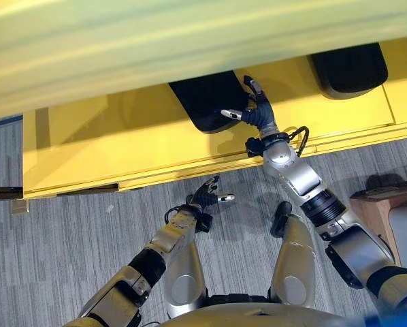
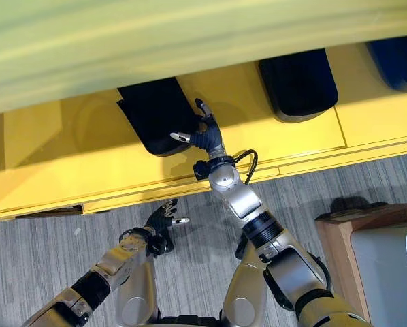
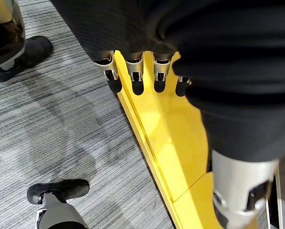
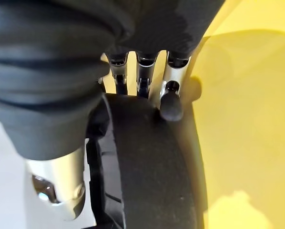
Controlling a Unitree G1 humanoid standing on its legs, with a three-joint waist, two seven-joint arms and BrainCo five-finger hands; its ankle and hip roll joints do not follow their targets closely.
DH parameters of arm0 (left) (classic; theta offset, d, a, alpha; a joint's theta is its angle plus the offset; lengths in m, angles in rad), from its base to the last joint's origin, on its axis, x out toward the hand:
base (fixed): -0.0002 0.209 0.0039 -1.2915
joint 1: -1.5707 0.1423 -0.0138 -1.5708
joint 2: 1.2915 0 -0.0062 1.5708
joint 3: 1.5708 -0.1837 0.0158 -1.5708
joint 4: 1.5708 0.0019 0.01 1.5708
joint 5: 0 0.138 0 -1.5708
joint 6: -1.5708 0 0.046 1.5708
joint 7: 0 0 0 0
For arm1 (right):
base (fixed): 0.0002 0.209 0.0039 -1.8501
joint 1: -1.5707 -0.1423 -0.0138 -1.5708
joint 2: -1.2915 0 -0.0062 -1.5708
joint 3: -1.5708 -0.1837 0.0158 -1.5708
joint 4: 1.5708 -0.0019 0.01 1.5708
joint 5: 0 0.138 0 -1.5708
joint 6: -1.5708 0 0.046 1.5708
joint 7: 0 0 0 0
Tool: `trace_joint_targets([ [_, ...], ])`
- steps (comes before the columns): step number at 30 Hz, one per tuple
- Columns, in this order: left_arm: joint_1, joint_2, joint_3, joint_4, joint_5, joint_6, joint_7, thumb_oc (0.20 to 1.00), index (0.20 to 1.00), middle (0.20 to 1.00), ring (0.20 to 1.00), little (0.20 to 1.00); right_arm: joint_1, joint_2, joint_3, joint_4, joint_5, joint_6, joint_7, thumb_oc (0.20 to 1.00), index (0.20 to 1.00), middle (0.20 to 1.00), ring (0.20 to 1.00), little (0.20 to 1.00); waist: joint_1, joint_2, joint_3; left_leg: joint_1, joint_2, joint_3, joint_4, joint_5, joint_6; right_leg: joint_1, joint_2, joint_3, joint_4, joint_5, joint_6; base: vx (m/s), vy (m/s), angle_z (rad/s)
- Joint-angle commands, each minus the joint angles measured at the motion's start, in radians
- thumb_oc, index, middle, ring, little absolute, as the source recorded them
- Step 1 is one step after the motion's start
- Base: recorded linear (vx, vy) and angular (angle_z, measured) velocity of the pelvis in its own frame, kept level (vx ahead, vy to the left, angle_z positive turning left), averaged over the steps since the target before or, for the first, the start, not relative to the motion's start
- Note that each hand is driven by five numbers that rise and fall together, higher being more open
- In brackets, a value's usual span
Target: Move parts from the plastic box to the shelf.
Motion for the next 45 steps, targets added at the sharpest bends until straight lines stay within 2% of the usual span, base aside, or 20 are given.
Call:
trace_joint_targets([
  [1,0.011,0.024,-0.008,-0.093,-0.001,-0.038,0.0,1.0,1.0,1.0,1.0,1.0,0.182,-0.01,0.09,0.093,0.008,0.144,0.069,1.0,1.0,1.0,1.0,1.0,0.031,0.008,0.038,0.058,0.007,0.039,-0.008,-0.031,0.018,0.008,0.005,0.002,-0.033,0.062,-0.003,0.0,0.0,0.0],
  [3,0.014,0.027,-0.007,-0.099,0.001,-0.03,0.002,1.0,1.0,1.0,1.0,1.0,0.191,-0.016,0.099,0.078,0.009,0.162,0.076,1.0,1.0,1.0,1.0,1.0,0.03,0.008,0.038,0.059,0.007,0.04,-0.01,-0.03,0.018,0.008,0.005,0.002,-0.034,0.062,-0.002,0.0,0.0,0.0],
  [12,0.016,0.029,-0.006,-0.106,0.002,-0.041,0.001,1.0,1.0,1.0,1.0,1.0,0.208,-0.018,0.127,0.063,-0.021,0.159,0.086,1.0,1.0,1.0,1.0,1.0,0.029,0.006,0.038,0.063,0.008,0.042,-0.014,-0.028,0.015,0.01,0.006,0.003,-0.036,0.063,-0.002,0.0,0.0,0.0],
  [23,0.021,0.028,-0.001,-0.112,0.004,-0.033,0.008,1.0,1.0,1.0,1.0,1.0,0.228,-0.016,0.128,0.073,-0.017,0.127,0.1,1.0,1.0,1.0,1.0,1.0,0.031,0.007,0.038,0.058,0.009,0.035,-0.006,-0.031,0.015,0.008,0.001,0.004,-0.03,0.061,-0.002,0.0,0.0,0.0],
  [30,0.02,0.026,-0.006,-0.125,0.007,-0.017,0.015,1.0,1.0,1.0,1.0,1.0,0.23,-0.016,0.151,0.052,-0.014,0.12,0.155,1.0,1.0,1.0,1.0,1.0,0.034,0.006,0.038,0.063,0.009,0.031,-0.004,-0.032,0.015,0.013,-0.002,0.002,-0.028,0.06,-0.003,0.0,0.0,0.0],
  [45,0.012,0.013,-0.02,-0.11,0.002,-0.008,0.029,1.0,1.0,1.0,1.0,1.0,0.237,-0.006,0.179,0.041,0.009,0.123,0.198,1.0,1.0,1.0,1.0,1.0,0.034,0.005,0.038,0.064,0.012,0.032,-0.001,-0.035,0.013,0.012,-0.006,0.003,-0.023,0.057,-0.003,0.0,0.0,0.0],
])
